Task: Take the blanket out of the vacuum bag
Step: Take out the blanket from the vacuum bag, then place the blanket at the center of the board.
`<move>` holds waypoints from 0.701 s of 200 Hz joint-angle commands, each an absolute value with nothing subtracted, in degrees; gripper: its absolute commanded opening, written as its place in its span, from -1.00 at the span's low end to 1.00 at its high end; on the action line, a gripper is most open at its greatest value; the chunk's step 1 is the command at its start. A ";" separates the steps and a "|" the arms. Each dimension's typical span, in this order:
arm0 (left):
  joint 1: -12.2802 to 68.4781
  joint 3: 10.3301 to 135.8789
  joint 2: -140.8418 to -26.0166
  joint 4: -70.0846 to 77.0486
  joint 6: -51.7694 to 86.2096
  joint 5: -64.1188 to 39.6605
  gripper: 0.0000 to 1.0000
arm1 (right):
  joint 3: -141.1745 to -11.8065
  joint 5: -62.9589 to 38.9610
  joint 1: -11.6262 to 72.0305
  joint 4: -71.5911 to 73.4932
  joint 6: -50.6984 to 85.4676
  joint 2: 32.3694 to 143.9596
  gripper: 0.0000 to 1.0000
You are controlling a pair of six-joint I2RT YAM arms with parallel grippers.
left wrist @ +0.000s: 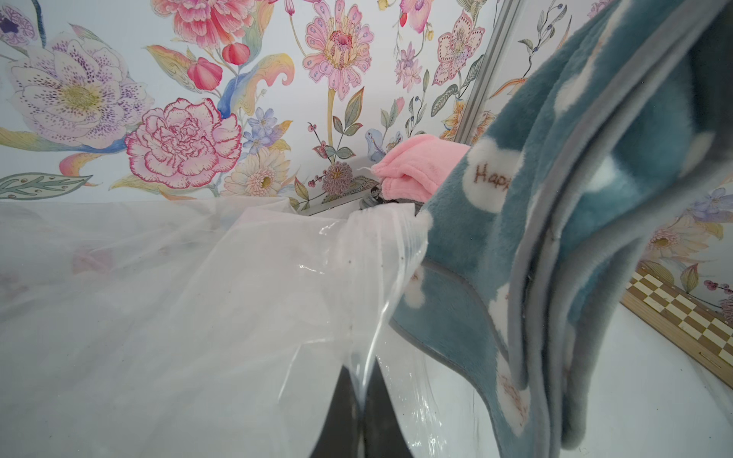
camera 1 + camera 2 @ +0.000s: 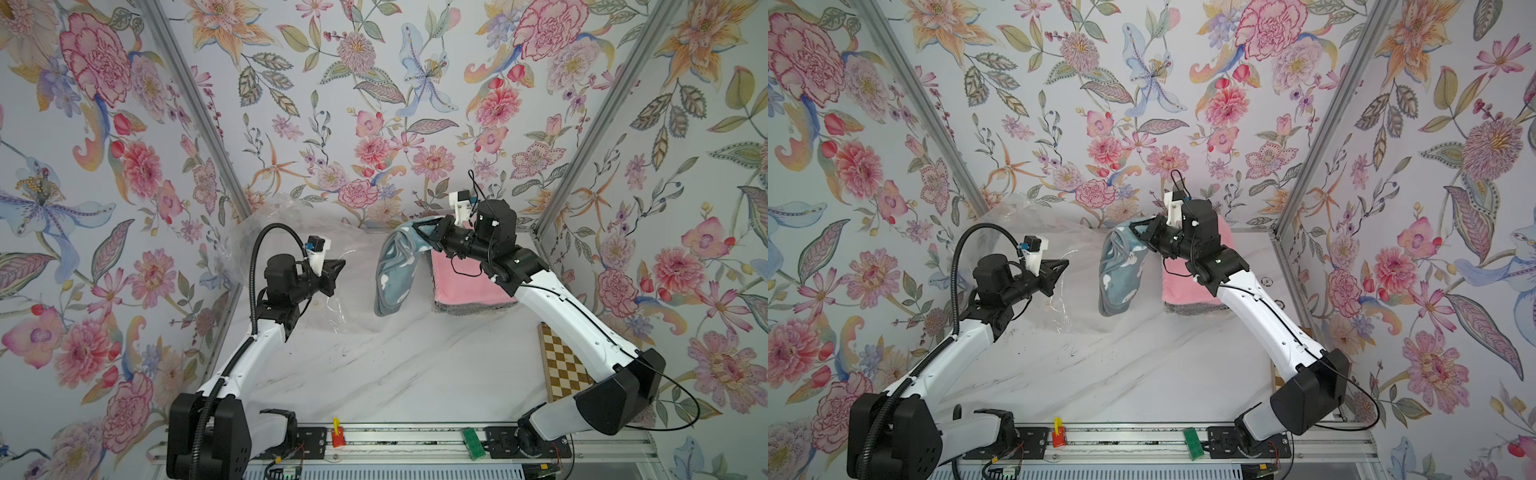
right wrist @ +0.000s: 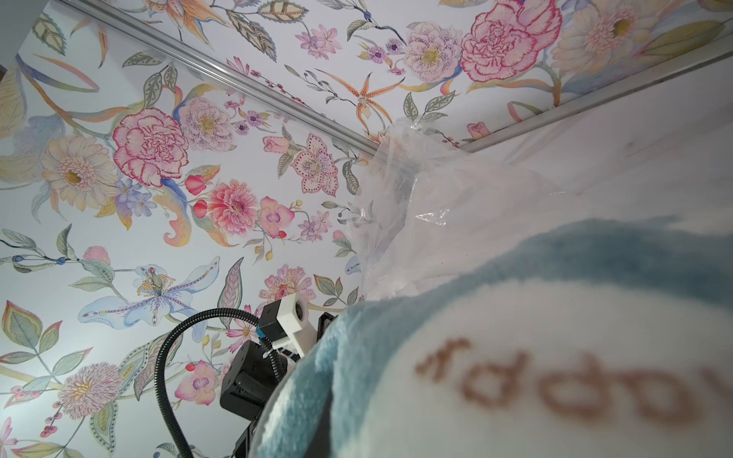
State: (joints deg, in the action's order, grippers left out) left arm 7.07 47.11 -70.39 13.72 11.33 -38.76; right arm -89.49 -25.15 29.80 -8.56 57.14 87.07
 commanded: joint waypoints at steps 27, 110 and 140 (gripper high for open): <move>6.55 47.81 -70.40 13.61 10.37 -38.83 -1.00 | -99.33 -28.39 27.21 -8.50 53.90 92.90 -1.00; 6.11 47.72 -70.29 14.38 11.12 -39.70 -1.00 | -112.57 -30.71 23.28 -7.80 53.08 104.36 -1.00; 5.80 47.81 -70.58 15.20 12.02 -40.69 -1.00 | -116.81 -32.52 23.21 -4.49 57.29 106.94 -1.00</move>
State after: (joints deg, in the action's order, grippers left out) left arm 6.68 47.11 -70.39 13.78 11.40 -38.83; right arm -112.71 -30.11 23.38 -9.56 54.68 106.48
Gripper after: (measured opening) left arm 0.047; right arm 0.059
